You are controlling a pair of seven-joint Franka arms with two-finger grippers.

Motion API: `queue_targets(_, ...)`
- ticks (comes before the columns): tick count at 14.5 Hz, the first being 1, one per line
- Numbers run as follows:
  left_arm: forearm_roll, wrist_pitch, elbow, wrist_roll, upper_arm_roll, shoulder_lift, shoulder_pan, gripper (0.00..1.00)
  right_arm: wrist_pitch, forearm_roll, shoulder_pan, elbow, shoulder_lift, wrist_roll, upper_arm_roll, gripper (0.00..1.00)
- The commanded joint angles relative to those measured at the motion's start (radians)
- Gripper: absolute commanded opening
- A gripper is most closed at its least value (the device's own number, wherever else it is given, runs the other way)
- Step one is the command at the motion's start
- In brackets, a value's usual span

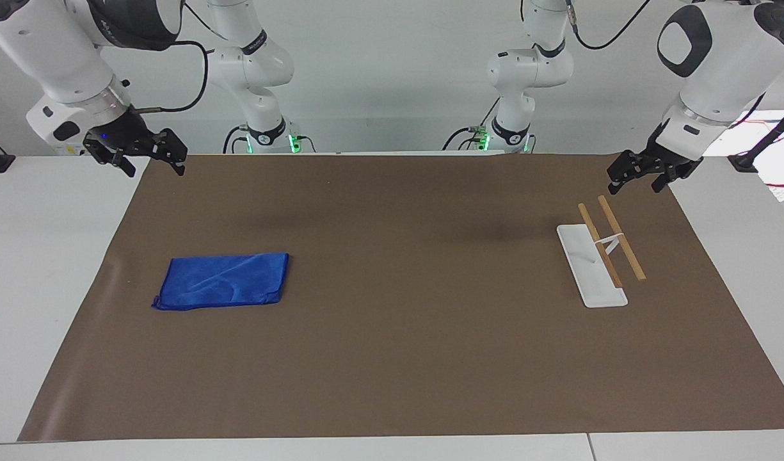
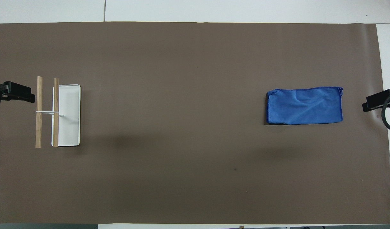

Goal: Right arm passes towel to left arm to hang

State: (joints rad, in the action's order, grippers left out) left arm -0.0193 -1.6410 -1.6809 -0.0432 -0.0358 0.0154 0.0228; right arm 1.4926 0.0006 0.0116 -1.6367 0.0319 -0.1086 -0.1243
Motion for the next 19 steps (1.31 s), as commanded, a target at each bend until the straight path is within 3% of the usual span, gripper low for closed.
queue_targets(1, 0.013, -0.013, -0.017, -0.004, -0.003, 0.014, 0.008, 1.00, 0.006, 0.015, -0.005, -0.002, 0.008, 0.014, 0.005, 1.00)
queue_targets(10, 0.013, -0.013, -0.017, -0.004, -0.003, 0.014, 0.008, 1.00, 0.012, 0.024, 0.001, -0.038, 0.026, 0.001, 0.006, 1.00)
queue_targets(13, 0.013, -0.013, -0.017, -0.004, -0.003, 0.014, 0.008, 1.00, 0.127, 0.025, 0.028, -0.076, 0.028, 0.010, 0.011, 1.00)
queue_targets(19, 0.013, -0.013, -0.017, -0.004, -0.003, 0.014, 0.008, 1.00, 0.312, 0.024, 0.082, -0.097, -0.128, 0.030, 0.012, 1.00)
